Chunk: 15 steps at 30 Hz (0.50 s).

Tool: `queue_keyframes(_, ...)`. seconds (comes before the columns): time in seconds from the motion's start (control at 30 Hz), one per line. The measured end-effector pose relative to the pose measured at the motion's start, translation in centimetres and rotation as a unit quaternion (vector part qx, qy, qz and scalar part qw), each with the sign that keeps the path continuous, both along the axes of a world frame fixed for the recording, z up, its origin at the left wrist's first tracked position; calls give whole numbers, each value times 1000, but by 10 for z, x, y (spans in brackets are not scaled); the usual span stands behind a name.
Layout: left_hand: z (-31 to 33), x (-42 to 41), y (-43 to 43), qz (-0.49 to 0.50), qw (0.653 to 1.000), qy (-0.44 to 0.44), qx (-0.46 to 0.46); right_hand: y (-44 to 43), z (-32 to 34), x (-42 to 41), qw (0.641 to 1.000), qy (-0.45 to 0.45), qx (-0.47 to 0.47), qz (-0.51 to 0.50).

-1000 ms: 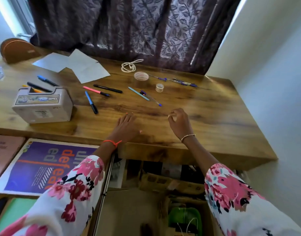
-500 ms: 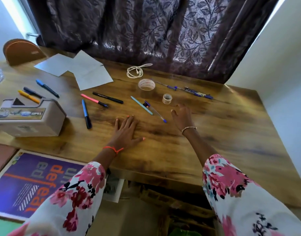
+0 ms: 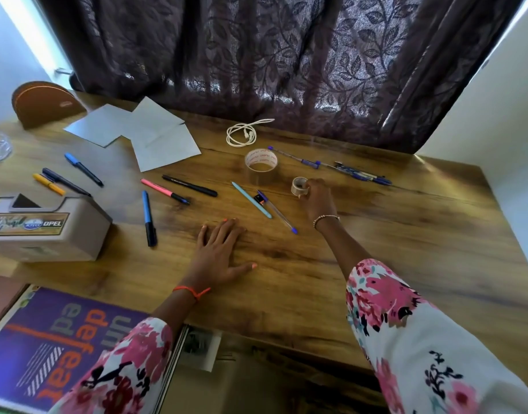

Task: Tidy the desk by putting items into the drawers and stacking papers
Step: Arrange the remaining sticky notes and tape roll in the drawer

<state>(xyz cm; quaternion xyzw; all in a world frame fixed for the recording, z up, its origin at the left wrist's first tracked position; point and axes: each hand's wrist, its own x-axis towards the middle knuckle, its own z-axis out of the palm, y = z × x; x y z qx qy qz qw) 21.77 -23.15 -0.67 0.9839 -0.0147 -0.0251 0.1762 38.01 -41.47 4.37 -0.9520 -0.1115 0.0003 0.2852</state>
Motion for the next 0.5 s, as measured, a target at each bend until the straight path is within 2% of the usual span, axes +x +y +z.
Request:
queue_keyframes(0.17, -1, 0, -2, 9, 1000, -14, 5, -5, 0, -5, 998, -19, -26, 49)
queue_keyframes(0.27, -2, 0, -2, 13, 1000, -19, 3, -6, 0, -9, 998, -25, -42, 36)
queue_keyframes(0.5, 0, -3, -3, 7, 1000, -21, 2, -24, 2, -44, 997, -65, 0, 29)
